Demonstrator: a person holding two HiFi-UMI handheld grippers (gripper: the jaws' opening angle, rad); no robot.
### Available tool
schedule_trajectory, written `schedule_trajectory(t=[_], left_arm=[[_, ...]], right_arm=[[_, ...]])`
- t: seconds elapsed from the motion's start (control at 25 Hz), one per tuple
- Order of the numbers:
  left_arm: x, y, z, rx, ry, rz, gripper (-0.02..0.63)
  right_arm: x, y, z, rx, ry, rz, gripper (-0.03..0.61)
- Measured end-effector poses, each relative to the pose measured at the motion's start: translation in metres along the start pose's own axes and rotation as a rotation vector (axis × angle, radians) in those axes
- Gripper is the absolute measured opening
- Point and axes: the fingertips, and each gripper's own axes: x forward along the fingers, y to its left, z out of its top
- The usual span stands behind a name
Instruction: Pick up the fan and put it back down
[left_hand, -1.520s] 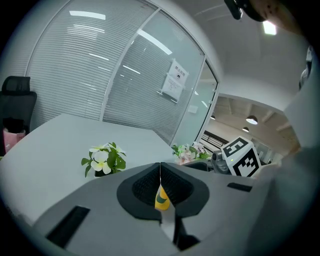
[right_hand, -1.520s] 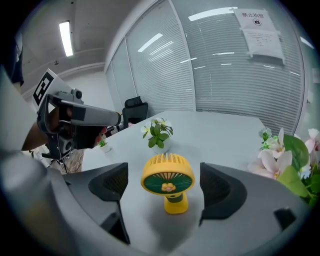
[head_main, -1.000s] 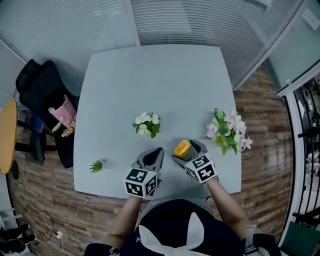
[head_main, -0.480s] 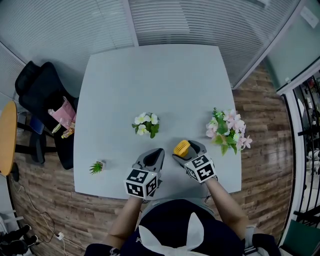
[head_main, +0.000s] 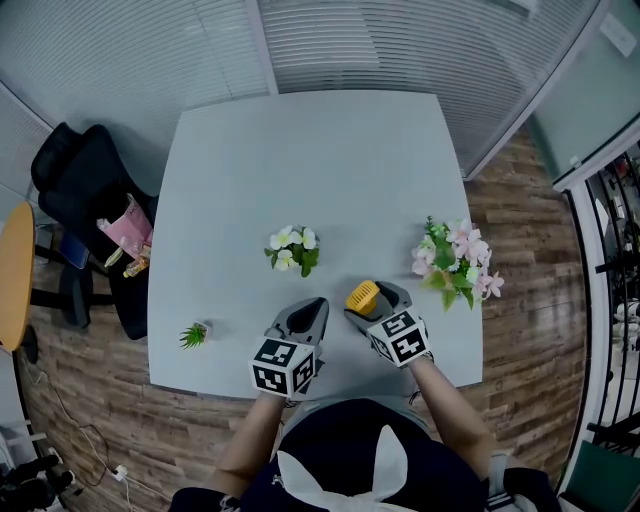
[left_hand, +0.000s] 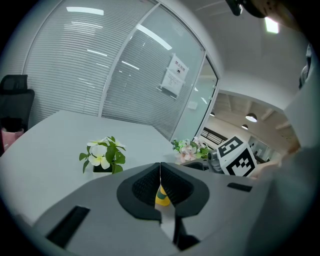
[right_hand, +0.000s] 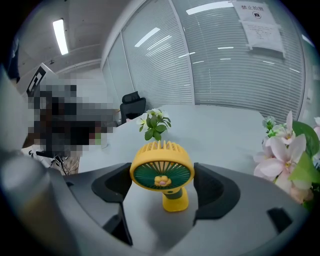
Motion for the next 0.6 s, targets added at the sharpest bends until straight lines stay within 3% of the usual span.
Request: schedule_trajectory(t=[0.6], left_arm=[[-0.0045,0.0009,-0.0007,0.002,-0.001,0.011,0.023]], right_arm=[[-0.0018,0.0054,0.0080,0.004,-0.010,0.015,0.385]])
